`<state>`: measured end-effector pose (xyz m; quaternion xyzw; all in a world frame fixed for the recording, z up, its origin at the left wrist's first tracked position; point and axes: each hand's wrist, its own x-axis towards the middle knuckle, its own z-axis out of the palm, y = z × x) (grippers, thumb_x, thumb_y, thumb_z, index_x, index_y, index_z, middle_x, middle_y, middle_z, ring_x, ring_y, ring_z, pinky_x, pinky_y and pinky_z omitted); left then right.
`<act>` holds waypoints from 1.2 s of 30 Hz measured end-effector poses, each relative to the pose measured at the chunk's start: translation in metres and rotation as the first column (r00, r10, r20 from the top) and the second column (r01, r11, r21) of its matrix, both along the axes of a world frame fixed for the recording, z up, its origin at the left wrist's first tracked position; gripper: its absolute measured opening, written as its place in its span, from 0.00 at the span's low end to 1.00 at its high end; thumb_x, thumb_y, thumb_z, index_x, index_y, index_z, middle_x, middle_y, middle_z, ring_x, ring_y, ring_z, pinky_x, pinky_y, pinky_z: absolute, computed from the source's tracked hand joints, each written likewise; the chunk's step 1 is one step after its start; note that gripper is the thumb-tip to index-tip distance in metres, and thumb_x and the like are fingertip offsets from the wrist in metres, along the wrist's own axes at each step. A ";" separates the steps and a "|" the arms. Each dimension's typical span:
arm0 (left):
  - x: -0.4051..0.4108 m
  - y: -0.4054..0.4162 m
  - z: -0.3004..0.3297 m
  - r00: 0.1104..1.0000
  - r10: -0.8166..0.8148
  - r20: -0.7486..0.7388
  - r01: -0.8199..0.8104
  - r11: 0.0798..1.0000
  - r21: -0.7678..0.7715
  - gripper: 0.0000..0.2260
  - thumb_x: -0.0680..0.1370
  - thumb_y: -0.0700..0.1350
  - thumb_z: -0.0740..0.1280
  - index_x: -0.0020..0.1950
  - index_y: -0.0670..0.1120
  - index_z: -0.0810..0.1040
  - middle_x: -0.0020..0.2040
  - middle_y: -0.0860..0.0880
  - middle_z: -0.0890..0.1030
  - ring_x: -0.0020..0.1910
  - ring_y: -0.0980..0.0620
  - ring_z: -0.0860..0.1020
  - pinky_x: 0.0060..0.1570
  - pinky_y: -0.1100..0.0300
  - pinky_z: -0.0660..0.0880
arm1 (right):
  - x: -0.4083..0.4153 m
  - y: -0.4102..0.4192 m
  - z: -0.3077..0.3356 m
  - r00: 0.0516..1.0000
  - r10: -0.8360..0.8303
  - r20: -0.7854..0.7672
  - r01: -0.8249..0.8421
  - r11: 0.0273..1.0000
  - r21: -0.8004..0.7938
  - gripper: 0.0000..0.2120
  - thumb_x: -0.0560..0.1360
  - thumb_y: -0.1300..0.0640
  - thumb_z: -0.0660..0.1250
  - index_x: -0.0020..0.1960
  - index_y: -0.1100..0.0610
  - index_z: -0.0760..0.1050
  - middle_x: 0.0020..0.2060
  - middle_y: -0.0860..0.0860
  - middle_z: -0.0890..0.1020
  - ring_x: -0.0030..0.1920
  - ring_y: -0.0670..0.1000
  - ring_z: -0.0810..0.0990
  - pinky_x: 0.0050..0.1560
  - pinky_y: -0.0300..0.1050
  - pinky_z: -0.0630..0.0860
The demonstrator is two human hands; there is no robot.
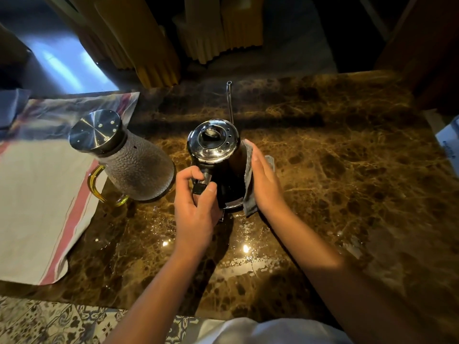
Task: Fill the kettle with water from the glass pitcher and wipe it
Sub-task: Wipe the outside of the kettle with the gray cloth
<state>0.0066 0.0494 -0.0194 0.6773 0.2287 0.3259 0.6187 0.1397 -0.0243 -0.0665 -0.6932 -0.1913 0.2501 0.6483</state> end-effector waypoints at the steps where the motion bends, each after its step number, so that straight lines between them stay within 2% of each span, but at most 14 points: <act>1: 0.000 0.000 0.000 1.000 -0.004 -0.003 0.004 1.000 0.000 0.06 0.79 0.51 0.63 0.51 0.62 0.71 0.26 0.50 0.69 0.20 0.52 0.64 0.20 0.60 0.62 | -0.007 -0.003 -0.001 0.999 -0.020 0.026 0.020 1.000 -0.013 0.23 0.86 0.42 0.50 0.79 0.41 0.66 0.78 0.41 0.69 0.79 0.40 0.65 0.81 0.54 0.62; 5: -0.002 0.003 -0.003 0.999 -0.054 0.002 0.054 0.998 -0.039 0.05 0.79 0.51 0.64 0.52 0.60 0.70 0.26 0.51 0.68 0.20 0.52 0.63 0.22 0.60 0.62 | -0.022 -0.010 0.006 0.989 0.013 0.146 0.000 0.996 -0.086 0.23 0.87 0.44 0.51 0.82 0.38 0.57 0.83 0.40 0.59 0.82 0.41 0.55 0.83 0.52 0.56; 12: -0.001 -0.002 -0.002 0.999 -0.046 -0.008 0.046 0.998 -0.035 0.06 0.80 0.51 0.64 0.53 0.61 0.70 0.26 0.51 0.68 0.21 0.51 0.64 0.23 0.57 0.62 | -0.003 0.006 0.018 0.973 0.036 0.230 -0.038 0.999 0.006 0.24 0.86 0.42 0.50 0.81 0.42 0.63 0.79 0.42 0.69 0.79 0.42 0.64 0.80 0.52 0.63; 17: -0.004 -0.004 0.001 0.997 -0.071 -0.041 0.070 0.997 -0.045 0.06 0.80 0.51 0.64 0.54 0.61 0.69 0.26 0.49 0.68 0.21 0.50 0.64 0.23 0.57 0.63 | 0.002 -0.003 0.004 0.994 0.048 0.099 -0.043 0.997 -0.057 0.21 0.88 0.43 0.50 0.79 0.40 0.64 0.79 0.41 0.68 0.76 0.39 0.64 0.80 0.50 0.62; 19: -0.009 -0.003 0.009 0.989 -0.096 -0.112 0.099 0.995 0.022 0.08 0.82 0.48 0.64 0.55 0.62 0.68 0.28 0.47 0.72 0.23 0.47 0.70 0.25 0.54 0.69 | 0.001 -0.009 0.004 0.998 0.040 0.058 -0.035 0.996 -0.077 0.21 0.88 0.42 0.51 0.79 0.39 0.64 0.79 0.41 0.67 0.76 0.40 0.64 0.79 0.49 0.62; 21: -0.016 0.003 0.024 0.964 -0.138 -0.226 0.168 0.978 0.120 0.08 0.83 0.48 0.64 0.58 0.59 0.68 0.36 0.46 0.80 0.31 0.47 0.80 0.35 0.52 0.78 | -0.002 -0.012 0.006 0.999 0.025 0.035 -0.022 0.997 -0.077 0.21 0.87 0.42 0.52 0.79 0.38 0.64 0.79 0.40 0.67 0.76 0.40 0.64 0.79 0.49 0.63; 22: -0.020 0.008 0.032 0.941 -0.154 -0.301 0.214 0.961 0.177 0.08 0.83 0.50 0.64 0.60 0.57 0.69 0.42 0.47 0.82 0.36 0.51 0.82 0.40 0.54 0.79 | -0.003 -0.013 0.008 0.999 0.025 0.023 -0.024 0.997 -0.068 0.21 0.87 0.43 0.52 0.79 0.38 0.64 0.79 0.40 0.66 0.76 0.39 0.63 0.79 0.50 0.62; 24: -0.029 0.016 0.050 0.895 -0.095 -0.435 0.275 0.886 0.372 0.09 0.80 0.55 0.64 0.59 0.56 0.73 0.46 0.55 0.82 0.40 0.57 0.82 0.40 0.60 0.80 | -0.007 -0.015 0.016 0.999 0.046 0.022 -0.045 0.998 -0.043 0.21 0.88 0.45 0.53 0.80 0.40 0.63 0.80 0.40 0.64 0.78 0.39 0.61 0.81 0.50 0.60; 26: -0.032 0.024 0.072 0.901 0.054 -0.430 0.224 0.792 0.568 0.06 0.80 0.51 0.66 0.56 0.54 0.76 0.47 0.58 0.81 0.45 0.58 0.81 0.45 0.63 0.80 | -0.011 -0.015 0.026 0.995 0.073 0.061 -0.074 0.997 0.004 0.21 0.88 0.50 0.55 0.81 0.41 0.62 0.81 0.40 0.63 0.79 0.39 0.59 0.81 0.45 0.58; 28: -0.025 0.032 0.090 0.916 0.145 -0.373 0.174 0.695 0.697 0.07 0.82 0.48 0.67 0.59 0.51 0.77 0.55 0.53 0.81 0.54 0.56 0.79 0.56 0.66 0.74 | -0.013 -0.013 0.036 0.992 0.086 0.094 -0.092 0.994 0.055 0.22 0.88 0.54 0.55 0.81 0.44 0.62 0.80 0.41 0.64 0.79 0.39 0.60 0.80 0.42 0.58; 29: -0.017 0.037 0.096 0.916 0.133 -0.380 0.213 0.640 0.738 0.11 0.82 0.50 0.68 0.63 0.51 0.77 0.61 0.51 0.79 0.60 0.53 0.77 0.61 0.64 0.72 | -0.014 -0.010 0.039 0.992 0.083 0.098 -0.091 0.993 0.074 0.23 0.88 0.53 0.56 0.82 0.45 0.61 0.80 0.41 0.65 0.79 0.39 0.60 0.80 0.42 0.59; 31: 0.003 0.050 0.103 0.873 0.054 -0.486 0.383 0.541 0.749 0.21 0.81 0.56 0.66 0.73 0.53 0.72 0.73 0.52 0.71 0.72 0.52 0.69 0.71 0.55 0.67 | -0.015 -0.005 0.038 0.988 0.069 0.135 -0.079 0.994 0.075 0.23 0.88 0.51 0.56 0.82 0.45 0.61 0.80 0.42 0.65 0.80 0.40 0.61 0.81 0.46 0.60; 33: 0.024 0.060 0.104 0.793 0.002 -0.610 0.530 0.492 0.691 0.25 0.82 0.59 0.63 0.78 0.55 0.67 0.78 0.54 0.65 0.78 0.54 0.62 0.75 0.51 0.62 | -0.014 -0.005 0.025 0.969 0.059 0.238 -0.064 0.998 0.016 0.24 0.87 0.49 0.56 0.83 0.46 0.60 0.81 0.44 0.64 0.81 0.42 0.59 0.82 0.51 0.60; 36: 0.042 0.064 0.097 0.718 -0.171 -0.675 0.629 0.575 0.523 0.24 0.82 0.54 0.64 0.78 0.56 0.67 0.79 0.57 0.63 0.77 0.57 0.62 0.75 0.51 0.64 | -0.008 -0.017 0.001 0.966 0.115 0.232 -0.099 0.992 -0.078 0.27 0.86 0.45 0.59 0.83 0.45 0.57 0.83 0.44 0.59 0.82 0.43 0.55 0.82 0.51 0.57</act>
